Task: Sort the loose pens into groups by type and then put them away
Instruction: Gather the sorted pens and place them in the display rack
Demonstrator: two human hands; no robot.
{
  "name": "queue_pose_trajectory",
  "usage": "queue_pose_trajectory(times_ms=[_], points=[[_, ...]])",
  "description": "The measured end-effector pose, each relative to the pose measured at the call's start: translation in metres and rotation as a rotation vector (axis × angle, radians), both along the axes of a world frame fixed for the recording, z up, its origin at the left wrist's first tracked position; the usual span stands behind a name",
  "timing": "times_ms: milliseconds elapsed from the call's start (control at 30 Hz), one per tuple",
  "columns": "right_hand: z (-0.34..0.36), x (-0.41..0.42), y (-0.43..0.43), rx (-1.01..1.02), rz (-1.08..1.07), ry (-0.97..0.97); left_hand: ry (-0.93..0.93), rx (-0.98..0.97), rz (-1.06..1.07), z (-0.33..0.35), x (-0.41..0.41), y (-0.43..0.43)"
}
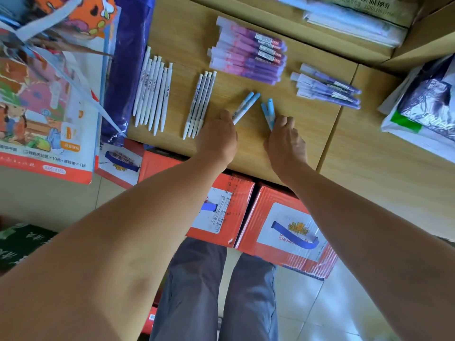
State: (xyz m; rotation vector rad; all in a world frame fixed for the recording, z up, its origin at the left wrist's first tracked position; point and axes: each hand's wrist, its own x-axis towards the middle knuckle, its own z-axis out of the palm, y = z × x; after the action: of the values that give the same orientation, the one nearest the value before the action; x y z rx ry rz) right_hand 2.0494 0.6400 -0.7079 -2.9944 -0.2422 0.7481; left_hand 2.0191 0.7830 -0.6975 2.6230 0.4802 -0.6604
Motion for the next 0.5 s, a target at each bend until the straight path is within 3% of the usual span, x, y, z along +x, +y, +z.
queue_pose_trajectory(times_ms=[100,300,500], points=[[0.004,0.004,-0.002,0.019,-0.014,0.032,0.017,-0.049,0.022,0.001,-0.005,0.000],[0.033,0.012,-0.010,0.504,-0.398,0.263,0.052,-0.238,-0.034,0.017,-0.009,-0.005],[0.100,0.006,-0.045,0.669,-0.554,0.336,0.089,-0.314,-0.066,0.082,0.005,-0.023]])
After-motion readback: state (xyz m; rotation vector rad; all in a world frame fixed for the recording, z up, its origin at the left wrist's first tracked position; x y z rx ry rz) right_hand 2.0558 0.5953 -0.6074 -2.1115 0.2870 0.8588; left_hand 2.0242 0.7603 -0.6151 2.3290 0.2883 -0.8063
